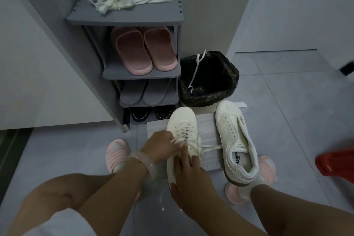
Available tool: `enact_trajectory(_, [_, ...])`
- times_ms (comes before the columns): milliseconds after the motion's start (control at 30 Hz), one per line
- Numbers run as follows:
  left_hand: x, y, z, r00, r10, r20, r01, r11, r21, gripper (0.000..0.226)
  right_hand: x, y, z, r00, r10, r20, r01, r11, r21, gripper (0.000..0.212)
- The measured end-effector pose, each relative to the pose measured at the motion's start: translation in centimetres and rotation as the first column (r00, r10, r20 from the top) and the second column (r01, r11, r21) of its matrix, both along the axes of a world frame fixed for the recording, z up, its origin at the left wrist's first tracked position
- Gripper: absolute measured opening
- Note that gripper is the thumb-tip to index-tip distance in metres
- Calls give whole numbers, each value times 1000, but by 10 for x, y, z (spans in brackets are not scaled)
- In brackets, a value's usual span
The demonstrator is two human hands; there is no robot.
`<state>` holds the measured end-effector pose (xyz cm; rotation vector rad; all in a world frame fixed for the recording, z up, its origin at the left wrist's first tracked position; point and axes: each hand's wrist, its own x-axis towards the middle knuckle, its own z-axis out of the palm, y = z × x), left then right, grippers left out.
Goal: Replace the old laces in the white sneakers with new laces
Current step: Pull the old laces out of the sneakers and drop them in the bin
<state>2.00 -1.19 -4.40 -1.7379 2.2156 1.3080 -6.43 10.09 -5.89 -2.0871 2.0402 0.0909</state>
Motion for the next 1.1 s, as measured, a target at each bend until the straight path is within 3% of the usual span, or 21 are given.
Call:
enact_trajectory(100, [-8, 4, -11, 995, 87, -50, -89, 995, -46, 21, 0, -1, 0, 1000, 0, -1, 0, 1000, -18, 80])
enact_trajectory(233, [-13, 2, -6, 997, 27, 66, -8, 964, -265, 11, 0, 0, -1, 1000, -2, -3, 2, 1000, -6, 77])
enact_trajectory(300, [-14, 0, 3, 990, 64, 128, 4, 882, -470, 18, 0, 0, -2, 1000, -4, -7, 4, 1000, -1, 76])
enact_trajectory(333, [-12, -3, 8, 986, 143, 91, -65, 815, -575, 20, -1, 0, -3, 1000, -7, -11, 7, 1000, -3, 76])
enact_trajectory(400, [-7, -12, 17, 941, 306, -141, -319, 672, -668, 23, 0, 0, -3, 1000, -7, -17, 7, 1000, -4, 75])
enact_trajectory(433, [-3, -16, 17, 899, 355, -257, -435, 657, -615, 21, 1, 0, -2, 1000, -8, -19, 8, 1000, -3, 75])
enact_trajectory(500, [1, -18, 10, 856, 417, -305, -511, 773, -376, 15, 1, 0, -1, 1000, -8, -20, 8, 1000, -2, 75])
enact_trajectory(600, [-2, -6, -8, 955, 274, -111, -280, 959, -42, 13, 1, 0, 0, 1000, -3, -14, 3, 1000, 14, 76])
enact_trajectory(667, [-7, 3, -15, 979, 171, -115, -176, 984, -40, 13, 1, 0, -1, 1000, -6, -3, 6, 1000, 24, 75])
enact_trajectory(733, [-11, 6, -19, 986, 111, -121, -128, 981, -145, 22, 2, 0, -1, 1000, -9, 4, 9, 1000, 28, 75])
enact_trajectory(833, [-17, 7, -20, 981, 116, -156, -155, 951, -269, 31, 2, 0, 0, 1000, -12, 12, 11, 998, 54, 75])
enact_trajectory(900, [-17, 3, -14, 955, 188, -232, -268, 880, -393, 24, 1, 0, 1, 1000, -4, 6, 3, 997, 81, 75])
enact_trajectory(967, [-12, -8, 4, 873, 295, -388, -469, 728, -500, 17, 1, 0, 3, 1000, 2, -7, -1, 995, 104, 74])
enact_trajectory(1033, [-2, -24, 33, 752, 353, -556, -646, 559, -519, 15, 2, 0, 4, 1000, 0, -19, 2, 994, 112, 73])
enact_trajectory(1100, [10, -35, 61, 673, 358, -647, -732, 449, -512, 12, 3, 0, 4, 1000, -2, -17, 4, 992, 125, 74])
